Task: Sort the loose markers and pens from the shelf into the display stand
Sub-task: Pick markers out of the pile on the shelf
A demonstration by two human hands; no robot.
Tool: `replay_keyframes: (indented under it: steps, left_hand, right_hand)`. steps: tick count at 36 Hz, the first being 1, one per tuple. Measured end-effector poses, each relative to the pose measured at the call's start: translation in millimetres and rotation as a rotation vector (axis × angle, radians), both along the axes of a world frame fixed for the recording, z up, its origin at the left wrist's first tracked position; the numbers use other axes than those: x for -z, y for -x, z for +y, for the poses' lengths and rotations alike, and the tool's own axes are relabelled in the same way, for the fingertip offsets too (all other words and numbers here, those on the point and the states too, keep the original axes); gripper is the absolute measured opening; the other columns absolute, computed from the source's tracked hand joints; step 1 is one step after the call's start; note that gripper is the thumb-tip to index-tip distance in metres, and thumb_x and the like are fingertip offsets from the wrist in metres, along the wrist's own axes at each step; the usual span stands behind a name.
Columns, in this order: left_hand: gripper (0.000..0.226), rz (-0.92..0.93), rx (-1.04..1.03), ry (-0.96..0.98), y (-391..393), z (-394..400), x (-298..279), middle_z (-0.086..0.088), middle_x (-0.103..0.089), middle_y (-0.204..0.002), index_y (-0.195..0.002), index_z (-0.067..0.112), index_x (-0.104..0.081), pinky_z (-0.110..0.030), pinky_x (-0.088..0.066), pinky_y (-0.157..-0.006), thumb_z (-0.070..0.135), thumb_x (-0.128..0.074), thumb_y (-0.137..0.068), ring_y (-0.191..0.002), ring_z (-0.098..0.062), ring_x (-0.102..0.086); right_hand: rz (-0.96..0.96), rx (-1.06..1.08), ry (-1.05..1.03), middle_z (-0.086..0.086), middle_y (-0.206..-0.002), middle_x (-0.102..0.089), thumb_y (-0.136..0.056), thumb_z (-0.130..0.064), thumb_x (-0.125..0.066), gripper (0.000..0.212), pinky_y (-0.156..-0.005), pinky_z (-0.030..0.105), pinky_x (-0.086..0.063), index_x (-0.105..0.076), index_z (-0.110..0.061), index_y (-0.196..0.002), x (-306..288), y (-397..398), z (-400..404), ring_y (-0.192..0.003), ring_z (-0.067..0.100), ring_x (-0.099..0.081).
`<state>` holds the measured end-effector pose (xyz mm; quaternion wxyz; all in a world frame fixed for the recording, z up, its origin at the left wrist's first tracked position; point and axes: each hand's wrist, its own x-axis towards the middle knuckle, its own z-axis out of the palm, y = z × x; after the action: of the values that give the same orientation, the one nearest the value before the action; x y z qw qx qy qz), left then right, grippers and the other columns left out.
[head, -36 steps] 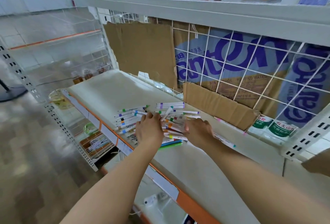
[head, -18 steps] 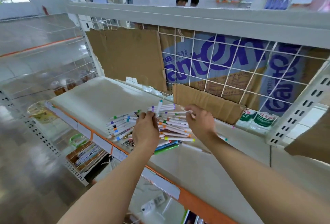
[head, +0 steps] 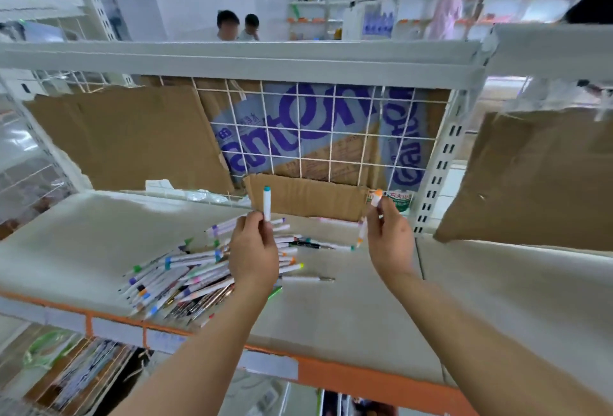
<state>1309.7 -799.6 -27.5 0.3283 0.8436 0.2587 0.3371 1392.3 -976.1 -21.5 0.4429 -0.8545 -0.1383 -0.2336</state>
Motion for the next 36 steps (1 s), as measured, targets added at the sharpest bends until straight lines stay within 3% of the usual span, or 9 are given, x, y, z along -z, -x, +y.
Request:
replay_keyframes:
  steps: [3, 5, 9, 13, 16, 18, 21, 27, 36]
  left_hand:
    - [0.015, -0.070, 0.062, 0.030, -7.1, -19.5, -6.0, -0.010, -0.052, -0.092, -0.101, 0.003, -0.059, -0.030, -0.026, -0.062, 0.010, -0.047, -0.096, -0.078, -0.031, -0.050]
    - [0.013, -0.103, 0.110, 0.023, -11.4, -35.7, -9.5, -0.014, -0.055, -0.094, -0.100, 0.002, -0.060, -0.030, -0.027, -0.062, 0.008, -0.049, -0.095, -0.077, -0.031, -0.050]
    - [0.012, -0.110, 0.170, 0.014, -17.1, -74.6, -16.6, -0.010, -0.056, -0.089, -0.100, 0.006, -0.060, -0.030, -0.031, -0.062, 0.012, -0.051, -0.096, -0.075, -0.028, -0.049]
    - [0.010, -0.150, 0.264, 0.027, -16.4, -121.1, -23.9, -0.005, -0.050, -0.082, -0.097, 0.003, -0.061, -0.031, -0.030, -0.063, 0.009, -0.054, -0.094, -0.073, -0.027, -0.048]
    - [0.010, -0.157, 0.351, 0.048, -11.9, -159.5, -24.7, -0.007, -0.054, -0.081, -0.096, 0.003, -0.060, -0.032, -0.035, -0.064, 0.009, -0.053, -0.094, -0.073, -0.028, -0.052]
    - [0.011, -0.151, 0.397, 0.079, -6.8, -186.9, -24.6, -0.008, -0.058, -0.082, -0.098, 0.005, -0.060, -0.031, -0.035, -0.063, 0.012, -0.052, -0.095, -0.073, -0.027, -0.054]
    - [0.009, -0.152, 0.458, 0.119, 3.7, -231.0, -25.4, -0.002, -0.057, -0.074, -0.093, 0.008, -0.060, -0.029, -0.032, -0.063, 0.012, -0.053, -0.095, -0.069, -0.023, -0.052]
    - [0.009, -0.155, 0.616, 0.179, 24.7, -325.1, -33.4, -0.002, -0.058, -0.071, -0.087, 0.014, -0.055, -0.017, -0.033, -0.055, 0.011, -0.052, -0.095, -0.063, -0.012, -0.053]
    - [0.018, -0.201, 0.814, 0.309, 13.0, -434.5, -43.9, 0.005, -0.059, -0.063, -0.081, 0.017, -0.057, -0.028, -0.042, -0.058, 0.025, -0.052, -0.096, -0.064, -0.011, -0.056]
  right_hand:
    - [0.015, 0.035, -0.026, 0.010, -0.072, -0.066, -0.093, -0.043, -0.029, 0.032, -0.053, 0.039, -0.043, -0.043, -0.016, -0.084, -2.7, 3.0, -28.6, -0.062, 0.033, -0.059]
    - [0.013, 0.060, -0.054, 0.007, -0.075, -0.067, -0.094, -0.041, -0.030, 0.027, -0.059, 0.043, -0.047, -0.042, -0.018, -0.084, -7.0, 7.8, -49.6, -0.066, 0.033, -0.061]
    - [-0.015, 0.086, -0.061, 0.000, -0.078, -0.064, -0.100, -0.017, -0.042, 0.008, -0.059, 0.033, -0.034, -0.044, -0.012, -0.093, -13.1, 18.3, -97.9, -0.067, 0.026, -0.057]
    - [-0.058, 0.162, -0.100, -0.006, -0.069, -0.055, -0.095, -0.006, -0.046, 0.009, -0.061, 0.035, -0.043, -0.046, -0.012, -0.102, -17.0, 33.5, -153.9, -0.064, 0.025, -0.058]
    - [-0.078, 0.239, -0.132, -0.012, -0.070, -0.054, -0.095, -0.004, -0.047, 0.011, -0.060, 0.020, -0.040, -0.050, -0.011, -0.103, -20.7, 47.8, -201.6, -0.063, 0.014, -0.056]
    - [-0.096, 0.316, -0.127, -0.011, -0.065, -0.054, -0.095, -0.007, -0.052, 0.003, -0.058, 0.026, -0.037, -0.054, -0.009, -0.093, -22.0, 58.8, -236.1, -0.059, 0.014, -0.052]
    - [-0.099, 0.395, -0.129, -0.006, -0.059, -0.056, -0.093, -0.013, -0.056, 0.013, -0.055, 0.032, -0.037, -0.054, -0.013, -0.080, -24.2, 79.0, -287.3, -0.055, 0.015, -0.052]
    - [-0.093, 0.569, -0.120, 0.000, -0.074, -0.062, -0.090, -0.015, -0.063, 0.005, -0.058, 0.028, -0.037, -0.066, -0.010, -0.089, -29.4, 110.9, -381.7, -0.066, 0.020, -0.057]
    - [-0.127, 0.751, -0.193, 0.004, -0.077, -0.058, -0.092, -0.011, -0.060, 0.009, -0.055, 0.014, -0.035, -0.063, -0.006, -0.086, -33.9, 126.3, -482.7, -0.062, 0.015, -0.052]
